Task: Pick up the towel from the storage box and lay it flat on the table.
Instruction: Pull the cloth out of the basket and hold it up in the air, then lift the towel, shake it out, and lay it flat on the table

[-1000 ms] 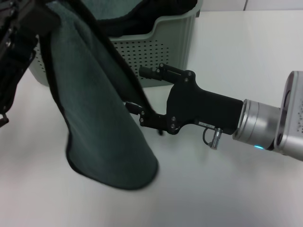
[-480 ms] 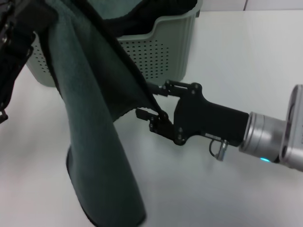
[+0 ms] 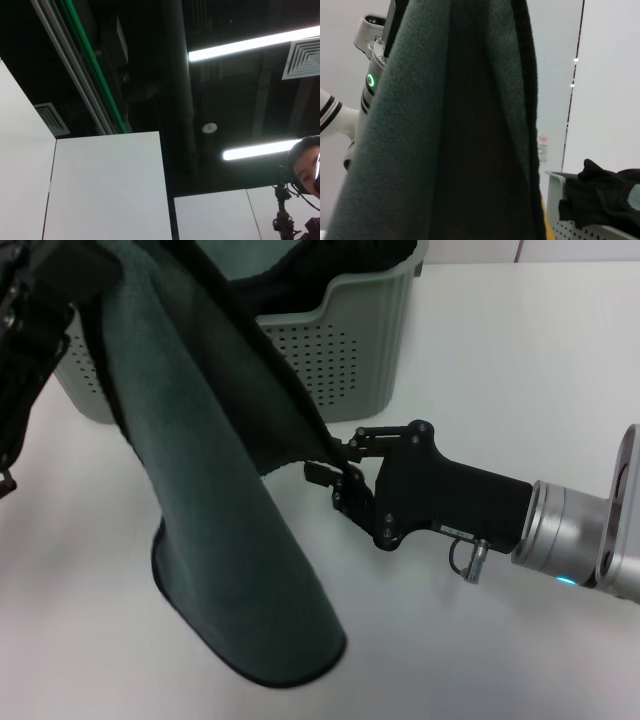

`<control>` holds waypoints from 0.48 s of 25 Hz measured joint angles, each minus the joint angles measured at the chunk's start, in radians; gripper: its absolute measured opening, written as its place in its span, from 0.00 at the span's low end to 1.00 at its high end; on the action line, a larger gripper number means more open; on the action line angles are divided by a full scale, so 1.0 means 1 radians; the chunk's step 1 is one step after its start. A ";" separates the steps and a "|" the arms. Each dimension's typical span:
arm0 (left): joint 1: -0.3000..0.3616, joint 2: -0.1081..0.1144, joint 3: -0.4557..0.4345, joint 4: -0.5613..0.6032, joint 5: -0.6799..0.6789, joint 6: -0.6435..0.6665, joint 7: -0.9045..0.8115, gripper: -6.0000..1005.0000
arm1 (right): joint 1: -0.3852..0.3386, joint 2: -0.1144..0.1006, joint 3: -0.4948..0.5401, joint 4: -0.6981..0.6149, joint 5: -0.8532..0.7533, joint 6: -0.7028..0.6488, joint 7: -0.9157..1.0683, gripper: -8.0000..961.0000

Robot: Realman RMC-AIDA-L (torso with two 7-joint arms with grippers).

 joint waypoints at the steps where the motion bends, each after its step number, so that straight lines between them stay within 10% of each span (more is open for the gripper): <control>1: 0.001 0.000 0.000 0.000 0.000 0.000 0.000 0.02 | -0.003 -0.001 0.001 0.000 0.000 0.000 -0.001 0.31; 12: 0.007 -0.006 -0.032 -0.035 -0.001 -0.002 0.003 0.02 | -0.034 0.000 0.004 -0.002 0.000 0.009 -0.054 0.12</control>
